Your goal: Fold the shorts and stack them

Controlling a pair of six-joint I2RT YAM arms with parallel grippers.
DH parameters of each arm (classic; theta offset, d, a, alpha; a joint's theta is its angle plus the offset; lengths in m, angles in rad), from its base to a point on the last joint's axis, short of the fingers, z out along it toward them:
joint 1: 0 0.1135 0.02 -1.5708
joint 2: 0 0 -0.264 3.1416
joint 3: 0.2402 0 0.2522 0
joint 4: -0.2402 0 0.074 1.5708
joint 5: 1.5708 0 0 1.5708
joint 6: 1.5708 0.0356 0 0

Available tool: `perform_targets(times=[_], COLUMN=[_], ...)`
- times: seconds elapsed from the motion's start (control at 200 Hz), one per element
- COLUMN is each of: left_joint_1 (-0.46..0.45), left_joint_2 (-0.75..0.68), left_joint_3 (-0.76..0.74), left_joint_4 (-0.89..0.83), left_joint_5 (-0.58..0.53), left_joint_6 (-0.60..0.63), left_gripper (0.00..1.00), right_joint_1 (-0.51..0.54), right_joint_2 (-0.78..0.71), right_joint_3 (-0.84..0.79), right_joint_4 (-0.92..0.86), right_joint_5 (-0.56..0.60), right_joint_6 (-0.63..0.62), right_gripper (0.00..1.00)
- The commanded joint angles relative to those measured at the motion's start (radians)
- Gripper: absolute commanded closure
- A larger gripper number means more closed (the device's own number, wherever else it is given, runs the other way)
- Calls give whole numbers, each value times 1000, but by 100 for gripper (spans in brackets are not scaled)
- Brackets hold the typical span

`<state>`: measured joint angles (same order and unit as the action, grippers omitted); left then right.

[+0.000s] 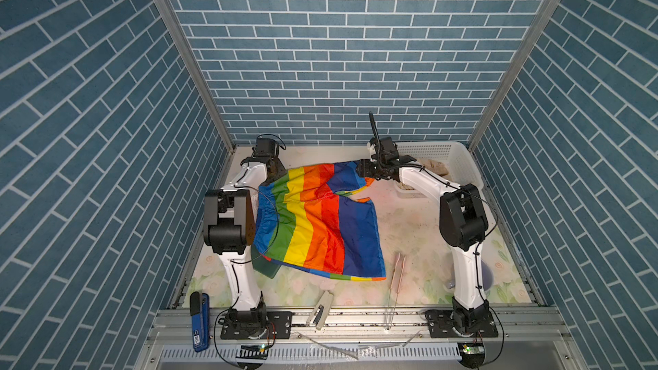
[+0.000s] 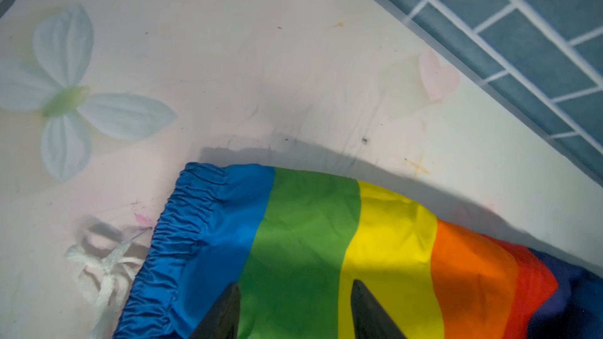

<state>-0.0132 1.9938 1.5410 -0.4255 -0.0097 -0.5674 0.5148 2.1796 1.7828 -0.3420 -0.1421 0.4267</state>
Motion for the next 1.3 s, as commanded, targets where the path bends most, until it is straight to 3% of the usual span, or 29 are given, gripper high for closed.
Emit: perform_targets(times=[0.0, 0.2, 0.355, 0.395, 0.475, 0.55, 0.595, 0.84, 1.135, 1.295], left_joint_1=[-2, -13, -19, -21, -22, -23, -22, -21, 23, 60], left_joint_2=[28, 126, 201, 213, 237, 260, 270, 296, 244, 186], left_joint_3=[19, 127, 204, 210, 217, 229, 233, 273, 291, 267], left_joint_4=[-11, -52, -80, -77, -67, -68, -68, -96, -110, -101], left_joint_5=[26, 37, 45, 47, 58, 65, 65, 44, 37, 22], left_joint_6=[12, 54, 76, 76, 75, 72, 70, 86, 89, 90], left_gripper=[36, 24, 22, 21, 22, 30, 37, 100, 100, 100], right_joint_1=[-5, -10, -11, -10, -13, -15, -18, -40, -56, -56], right_joint_2=[62, 145, 192, 199, 206, 197, 182, -7, -259, -342], right_joint_3=[78, 150, 180, 184, 193, 198, 201, 160, -108, -309], right_joint_4=[-69, -96, -87, -82, -84, -77, -79, -116, -144, -108], right_joint_5=[-42, -88, -166, -171, -182, -185, -171, -78, 39, 35], right_joint_6=[9, 23, 56, 61, 74, 77, 72, 5, -4, 35], right_gripper=[31, 33, 46, 53, 78, 100, 100, 100, 100, 100])
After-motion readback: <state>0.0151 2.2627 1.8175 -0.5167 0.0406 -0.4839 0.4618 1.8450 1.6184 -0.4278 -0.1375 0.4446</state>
